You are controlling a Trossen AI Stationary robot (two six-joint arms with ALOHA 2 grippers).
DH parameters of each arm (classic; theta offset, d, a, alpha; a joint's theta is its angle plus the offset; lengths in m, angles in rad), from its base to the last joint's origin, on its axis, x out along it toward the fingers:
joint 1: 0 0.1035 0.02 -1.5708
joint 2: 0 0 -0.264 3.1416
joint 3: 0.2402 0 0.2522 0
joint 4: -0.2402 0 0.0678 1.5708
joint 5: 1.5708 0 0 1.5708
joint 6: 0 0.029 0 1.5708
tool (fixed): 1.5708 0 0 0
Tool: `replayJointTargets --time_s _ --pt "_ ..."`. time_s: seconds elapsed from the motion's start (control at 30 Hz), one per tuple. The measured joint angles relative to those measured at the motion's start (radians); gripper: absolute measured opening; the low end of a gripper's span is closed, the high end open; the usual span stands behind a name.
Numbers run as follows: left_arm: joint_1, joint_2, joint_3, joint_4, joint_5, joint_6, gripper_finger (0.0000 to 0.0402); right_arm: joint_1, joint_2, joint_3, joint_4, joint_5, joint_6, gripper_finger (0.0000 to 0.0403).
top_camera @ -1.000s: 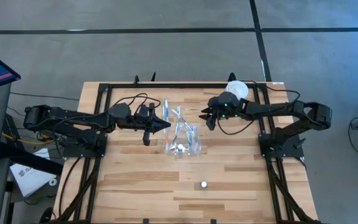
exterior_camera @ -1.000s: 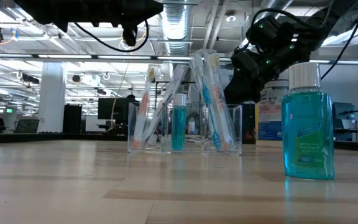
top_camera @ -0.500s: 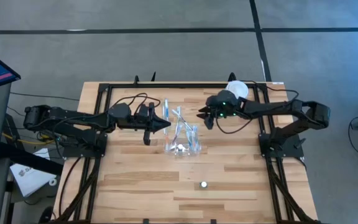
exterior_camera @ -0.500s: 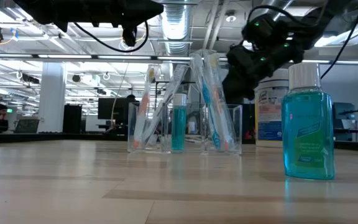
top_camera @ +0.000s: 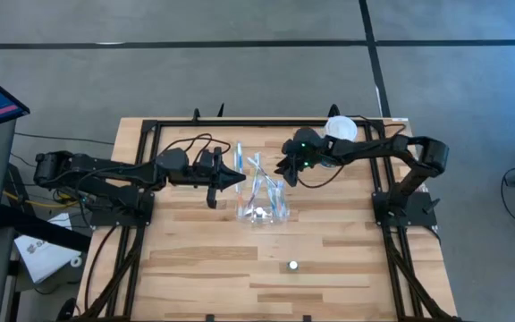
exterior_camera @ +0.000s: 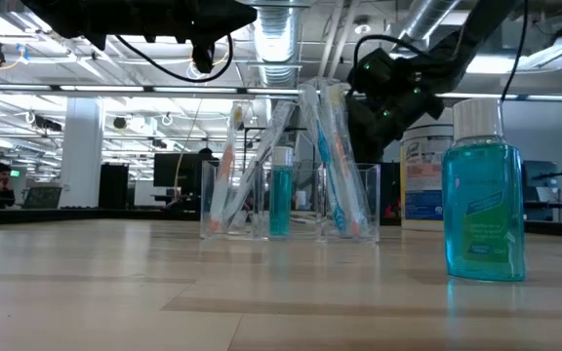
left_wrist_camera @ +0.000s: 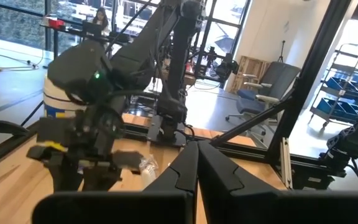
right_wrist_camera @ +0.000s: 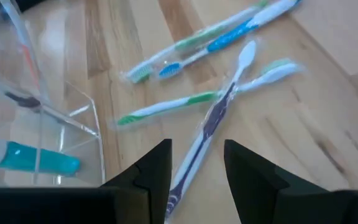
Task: Pick & Place toothbrushing station
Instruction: Put the purple toothbrush into the transparent organizer
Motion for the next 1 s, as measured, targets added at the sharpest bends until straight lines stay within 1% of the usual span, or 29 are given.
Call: replayJointTargets --time_s 0.1,0.23,0.37,0.5,0.8,1.0 --pt "0.0 0.0 0.0 0.0 0.0 0.0 0.0 0.001 0.049 0.013 0.005 -0.007 0.0 0.0141" --pt "0.0 0.0 0.0 0.0 0.001 0.0 0.0 0.002 0.086 0.029 0.006 -0.05 0.0 0.0145" --pt "0.0 0.0 0.0 0.0 0.001 0.0 0.0 0.002 0.116 0.043 0.0 -0.058 0.0 0.0148" --pt "0.0 0.0 0.0 0.0 0.001 0.0 0.0 0.003 0.117 0.056 0.007 -0.081 0.003 0.0149" --pt "0.0 0.0 0.0 -0.001 0.001 0.0 0.0 0.023 0.118 0.056 0.008 -0.08 0.008 0.0149" --pt "0.0 0.0 0.0 -0.001 0.001 0.0 0.0 0.029 0.141 0.056 0.049 -0.076 0.01 0.015"
